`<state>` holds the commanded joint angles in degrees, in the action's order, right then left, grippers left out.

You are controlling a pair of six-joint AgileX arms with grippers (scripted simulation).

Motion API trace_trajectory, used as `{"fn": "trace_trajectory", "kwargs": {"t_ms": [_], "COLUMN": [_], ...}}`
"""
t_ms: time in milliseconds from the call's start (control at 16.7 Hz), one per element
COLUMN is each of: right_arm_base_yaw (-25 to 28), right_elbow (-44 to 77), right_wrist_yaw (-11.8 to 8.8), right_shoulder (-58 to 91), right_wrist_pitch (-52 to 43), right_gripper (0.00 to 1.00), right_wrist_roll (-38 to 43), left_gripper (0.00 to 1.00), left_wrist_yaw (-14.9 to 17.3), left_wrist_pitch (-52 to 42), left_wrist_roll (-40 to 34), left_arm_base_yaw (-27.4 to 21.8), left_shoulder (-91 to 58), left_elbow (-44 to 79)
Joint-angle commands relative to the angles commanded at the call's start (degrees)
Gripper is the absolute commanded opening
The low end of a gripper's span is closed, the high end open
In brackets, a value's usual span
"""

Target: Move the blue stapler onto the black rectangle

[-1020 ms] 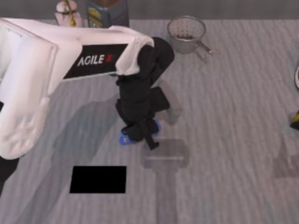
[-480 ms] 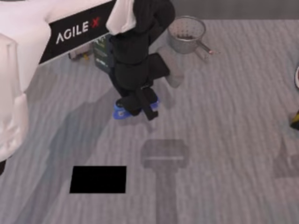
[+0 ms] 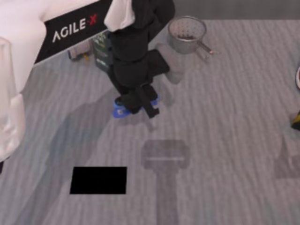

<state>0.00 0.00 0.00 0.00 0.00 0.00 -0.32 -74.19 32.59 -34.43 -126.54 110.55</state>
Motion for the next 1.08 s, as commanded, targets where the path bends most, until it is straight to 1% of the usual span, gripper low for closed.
{"fn": "trace_trajectory", "kwargs": {"t_ms": [180,300,420,540,780,1080], "right_arm_base_yaw": [0.0,0.0,0.0,0.0,0.0,0.0], "right_elbow": [0.0,0.0,0.0,0.0,0.0,0.0], "right_wrist_yaw": [0.0,0.0,0.0,0.0,0.0,0.0], "right_shoulder": [0.0,0.0,0.0,0.0,0.0,0.0], "right_wrist_pitch": [0.0,0.0,0.0,0.0,0.0,0.0], "right_gripper": [1.00,1.00,1.00,1.00,1.00,1.00], "right_wrist_roll": [0.0,0.0,0.0,0.0,0.0,0.0], "left_gripper": [0.00,0.00,0.00,0.00,0.00,0.00], "left_wrist_yaw": [-1.1,-2.1,-3.1,-4.1,-5.5,-5.4], "left_wrist_pitch": [-1.0,-2.0,-3.0,-4.0,-5.1,-4.4], "left_wrist_roll": [-6.9,-14.8,-24.9,-37.1,-65.2,-98.6], "left_arm_base_yaw": [-0.2,-0.2,-0.2,-0.2,0.0,0.1], "left_shoulder": [1.1,2.3,3.6,5.1,8.8,13.4], "left_elbow": [-1.1,-2.3,-3.9,-6.0,-11.8,-20.0]}}
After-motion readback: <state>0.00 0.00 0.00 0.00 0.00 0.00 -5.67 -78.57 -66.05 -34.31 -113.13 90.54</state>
